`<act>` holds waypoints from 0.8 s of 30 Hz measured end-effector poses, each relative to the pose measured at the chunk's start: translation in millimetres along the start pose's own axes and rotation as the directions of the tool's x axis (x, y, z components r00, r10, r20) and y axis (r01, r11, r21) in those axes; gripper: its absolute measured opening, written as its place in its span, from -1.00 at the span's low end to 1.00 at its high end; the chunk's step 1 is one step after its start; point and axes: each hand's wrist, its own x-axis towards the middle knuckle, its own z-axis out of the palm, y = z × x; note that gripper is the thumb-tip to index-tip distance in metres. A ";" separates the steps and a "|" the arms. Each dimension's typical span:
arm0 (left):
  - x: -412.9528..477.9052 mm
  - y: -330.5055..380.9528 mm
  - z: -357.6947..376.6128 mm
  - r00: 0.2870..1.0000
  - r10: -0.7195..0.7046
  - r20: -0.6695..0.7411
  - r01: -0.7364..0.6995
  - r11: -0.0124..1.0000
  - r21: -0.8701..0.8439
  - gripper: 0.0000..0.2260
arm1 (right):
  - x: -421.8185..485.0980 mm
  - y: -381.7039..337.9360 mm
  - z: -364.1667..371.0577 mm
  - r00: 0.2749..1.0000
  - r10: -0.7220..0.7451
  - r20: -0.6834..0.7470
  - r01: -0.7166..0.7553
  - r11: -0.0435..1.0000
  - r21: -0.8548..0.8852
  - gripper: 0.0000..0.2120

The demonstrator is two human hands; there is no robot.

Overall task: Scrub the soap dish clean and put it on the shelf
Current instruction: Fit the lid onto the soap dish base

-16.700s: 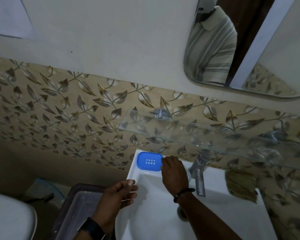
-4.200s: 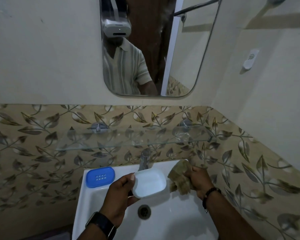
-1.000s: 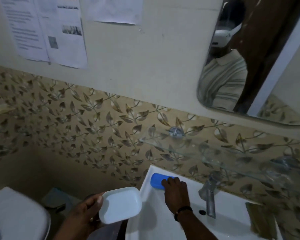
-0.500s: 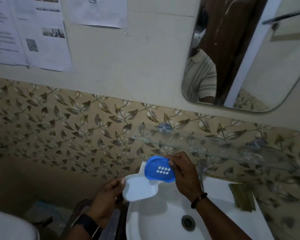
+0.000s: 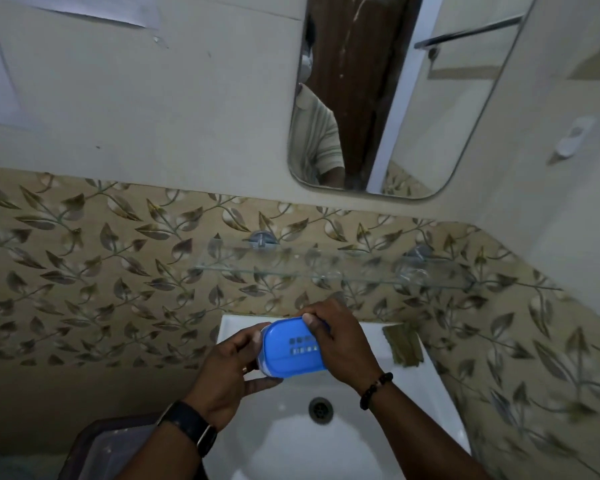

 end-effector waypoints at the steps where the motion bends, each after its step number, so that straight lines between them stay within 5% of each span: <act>1: 1.3 -1.8 4.1 1.000 -0.006 0.016 0.006 1.000 -0.019 -0.70 | -2.4 0.4 -2.6 0.999 -0.003 -0.041 0.003 1.000 -0.015 -0.84; 11: 5.3 -10.2 52.1 0.993 -0.001 0.115 0.013 0.994 -0.106 -0.63 | -24.1 7.2 -25.9 0.965 0.040 -0.260 -0.074 0.990 -0.121 -0.76; 17: 2.7 -4.8 82.4 0.990 0.079 0.113 -0.079 0.997 -0.007 -0.63 | -26.3 18.8 -45.6 0.963 -0.008 -0.270 -0.022 0.994 -0.107 -0.79; 24: 10.4 2.5 104.9 0.979 0.152 0.139 -0.165 0.983 0.084 -0.60 | -27.4 38.7 -80.9 0.991 0.035 -0.130 -0.009 0.981 0.193 -0.82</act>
